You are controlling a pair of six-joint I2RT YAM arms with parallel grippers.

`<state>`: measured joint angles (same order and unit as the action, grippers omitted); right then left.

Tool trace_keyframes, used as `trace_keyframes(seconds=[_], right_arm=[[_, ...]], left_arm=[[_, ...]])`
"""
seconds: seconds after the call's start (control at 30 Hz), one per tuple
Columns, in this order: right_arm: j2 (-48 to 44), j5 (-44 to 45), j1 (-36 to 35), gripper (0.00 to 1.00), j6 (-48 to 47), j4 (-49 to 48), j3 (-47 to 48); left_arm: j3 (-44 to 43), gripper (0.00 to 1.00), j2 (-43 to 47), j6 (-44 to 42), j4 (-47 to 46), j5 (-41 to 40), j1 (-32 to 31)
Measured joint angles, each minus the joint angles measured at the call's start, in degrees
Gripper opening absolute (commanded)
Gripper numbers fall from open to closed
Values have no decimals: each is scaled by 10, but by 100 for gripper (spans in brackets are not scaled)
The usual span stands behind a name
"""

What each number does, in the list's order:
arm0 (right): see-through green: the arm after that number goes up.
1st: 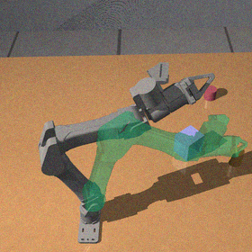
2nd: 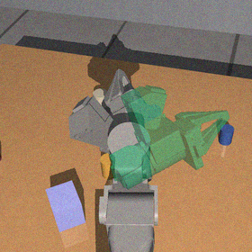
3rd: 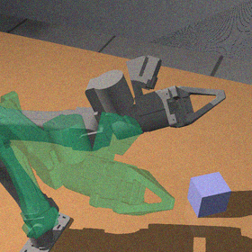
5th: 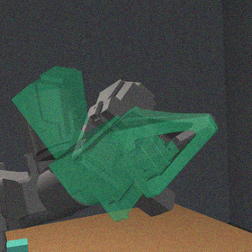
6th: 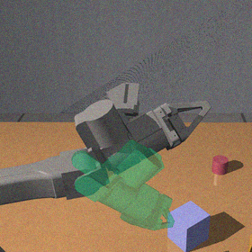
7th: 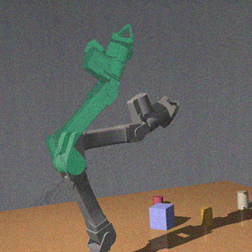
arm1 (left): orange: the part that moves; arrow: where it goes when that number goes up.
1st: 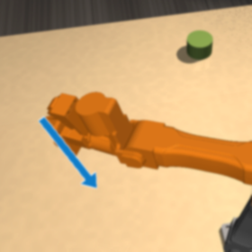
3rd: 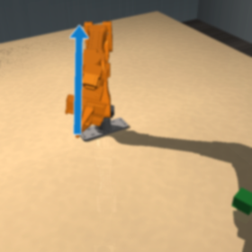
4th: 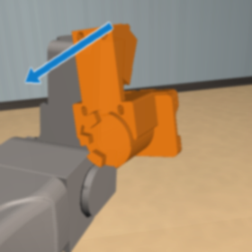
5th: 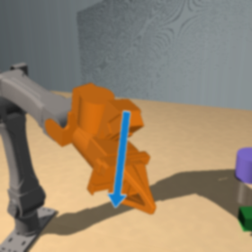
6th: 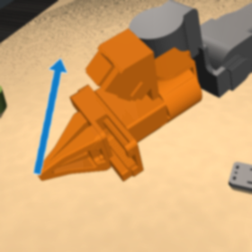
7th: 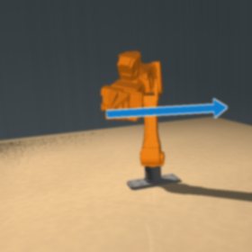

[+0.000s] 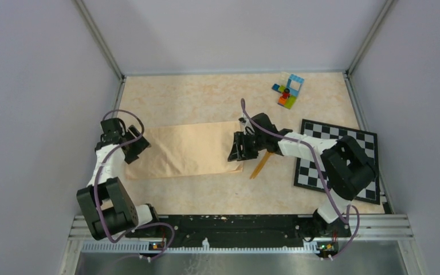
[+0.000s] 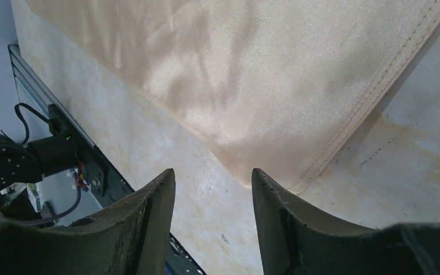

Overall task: Fold the napkin into a case and place the utensils inside
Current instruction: Smooth out the rectangle-folded napkin at the center of the board.

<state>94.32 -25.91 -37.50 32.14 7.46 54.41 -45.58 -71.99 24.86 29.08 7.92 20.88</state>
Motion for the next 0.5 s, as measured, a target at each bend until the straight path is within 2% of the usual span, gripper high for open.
trace_keyframes(seconds=[0.2, 0.37, 0.5], right_arm=[[6, 5, 1, 54, -2, 3, -16], [6, -21, 2, 53, -11, -6, -22], [6, -7, 4, 55, -11, -2, -26]], left_arm=[[0, 74, -61, -3, -31, 47, 1], [12, 76, -87, -12, -39, 46, 11], [27, 76, -87, -14, -43, 33, 15]])
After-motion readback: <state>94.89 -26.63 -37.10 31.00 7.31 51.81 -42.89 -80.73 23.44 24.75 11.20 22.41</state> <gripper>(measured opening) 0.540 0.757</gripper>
